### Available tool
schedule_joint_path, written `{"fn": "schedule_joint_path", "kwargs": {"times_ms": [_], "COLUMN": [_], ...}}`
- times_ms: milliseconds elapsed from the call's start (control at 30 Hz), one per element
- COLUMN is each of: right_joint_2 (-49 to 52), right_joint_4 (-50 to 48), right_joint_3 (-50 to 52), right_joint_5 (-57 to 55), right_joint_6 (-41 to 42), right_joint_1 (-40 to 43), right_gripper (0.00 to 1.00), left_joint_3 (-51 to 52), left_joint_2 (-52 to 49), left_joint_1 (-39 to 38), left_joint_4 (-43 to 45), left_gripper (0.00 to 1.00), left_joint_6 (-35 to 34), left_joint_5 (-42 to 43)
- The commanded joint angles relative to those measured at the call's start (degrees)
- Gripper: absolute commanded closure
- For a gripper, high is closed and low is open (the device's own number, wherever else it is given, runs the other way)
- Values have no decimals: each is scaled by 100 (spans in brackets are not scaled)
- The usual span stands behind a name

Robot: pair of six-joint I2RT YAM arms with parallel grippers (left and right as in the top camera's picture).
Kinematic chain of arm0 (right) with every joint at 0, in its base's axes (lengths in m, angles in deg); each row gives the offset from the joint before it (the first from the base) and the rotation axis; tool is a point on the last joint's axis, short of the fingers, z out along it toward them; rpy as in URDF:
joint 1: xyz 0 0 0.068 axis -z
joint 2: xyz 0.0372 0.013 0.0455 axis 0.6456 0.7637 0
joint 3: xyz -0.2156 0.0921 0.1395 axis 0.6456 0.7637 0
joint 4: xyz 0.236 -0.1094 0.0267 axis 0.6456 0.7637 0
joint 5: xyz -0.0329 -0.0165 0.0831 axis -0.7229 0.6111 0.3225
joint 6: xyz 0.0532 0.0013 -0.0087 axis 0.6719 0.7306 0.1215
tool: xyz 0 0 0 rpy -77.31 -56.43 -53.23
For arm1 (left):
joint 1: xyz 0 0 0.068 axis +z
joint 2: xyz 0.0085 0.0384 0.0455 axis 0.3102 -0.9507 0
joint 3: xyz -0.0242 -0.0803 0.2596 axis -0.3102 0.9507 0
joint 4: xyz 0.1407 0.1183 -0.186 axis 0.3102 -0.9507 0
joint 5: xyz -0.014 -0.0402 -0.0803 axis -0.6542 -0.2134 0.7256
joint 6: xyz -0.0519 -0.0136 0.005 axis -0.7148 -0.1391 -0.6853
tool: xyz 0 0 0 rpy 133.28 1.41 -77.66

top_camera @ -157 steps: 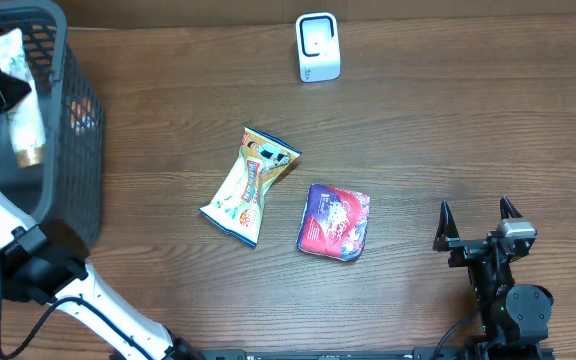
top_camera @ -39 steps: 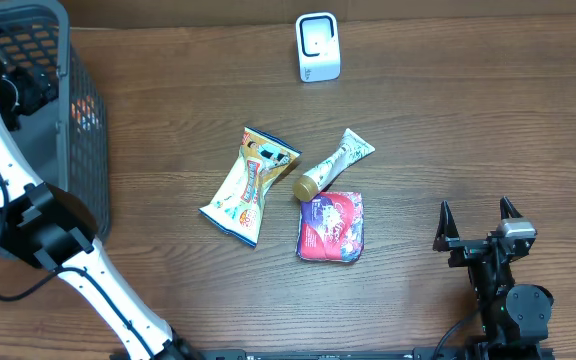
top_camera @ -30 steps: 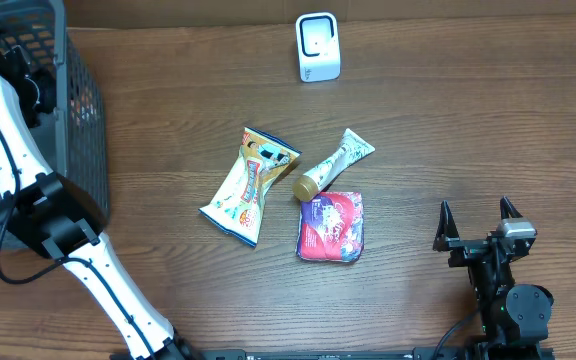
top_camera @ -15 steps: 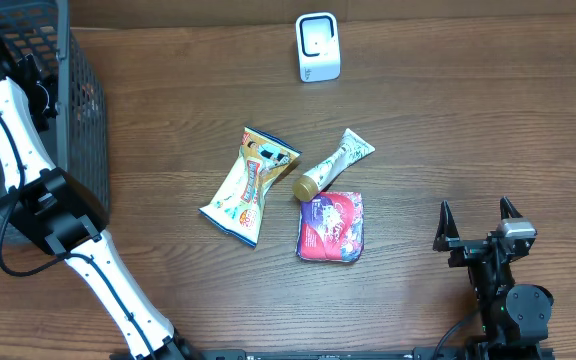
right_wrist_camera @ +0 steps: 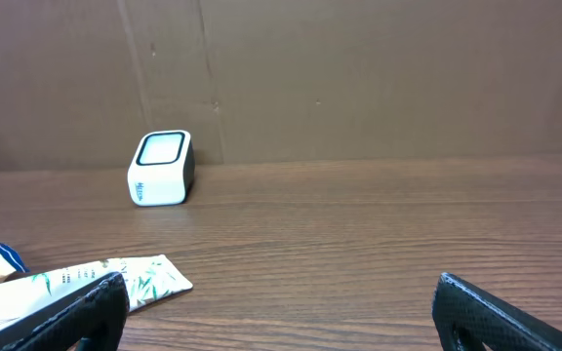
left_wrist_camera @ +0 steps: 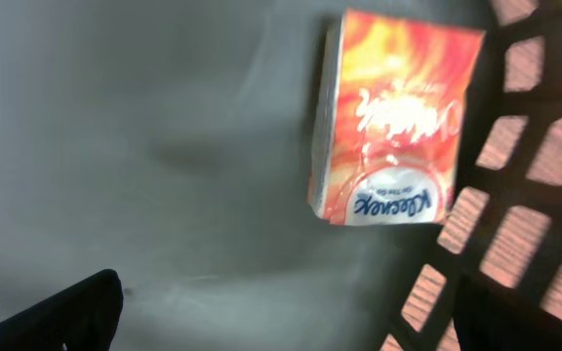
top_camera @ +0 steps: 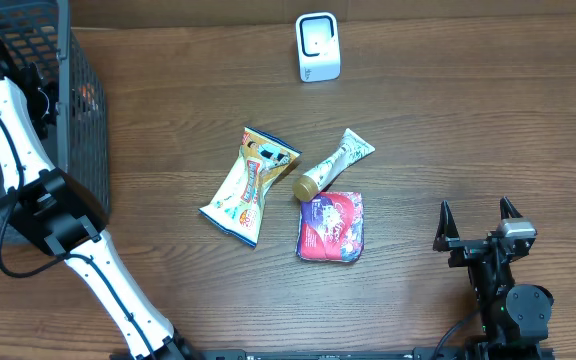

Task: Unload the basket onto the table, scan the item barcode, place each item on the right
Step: 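Release the tube and move the left gripper back over the basket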

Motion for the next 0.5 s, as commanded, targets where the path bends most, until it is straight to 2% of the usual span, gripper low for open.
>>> {"fn": "schedule_joint_path", "kwargs": {"times_ms": [0,233,333,467], "right_joint_2": [-42,-42,-42,-42], "right_joint_4": [-33,-35,-33,-35], "right_joint_3": [59,61,59,61], "right_joint_5": [-33,-33,-33,-33], "right_joint_6": [-24,-24,-24,-24], "right_joint_1": [15,15,15,15], "right_gripper": [0,0,0,0], "left_joint_3": [-417,-431,-428,-393], "left_joint_2": [1285,2559,2817,2865], "left_joint_1": [-66,-162,-120,184], "left_joint_4": [264,1211,1141,807], "left_gripper": [0,0,0,0], "left_joint_6": [-175,-332,-310,-531], "left_joint_5": [-625,-1469,-1836,-1620]}}
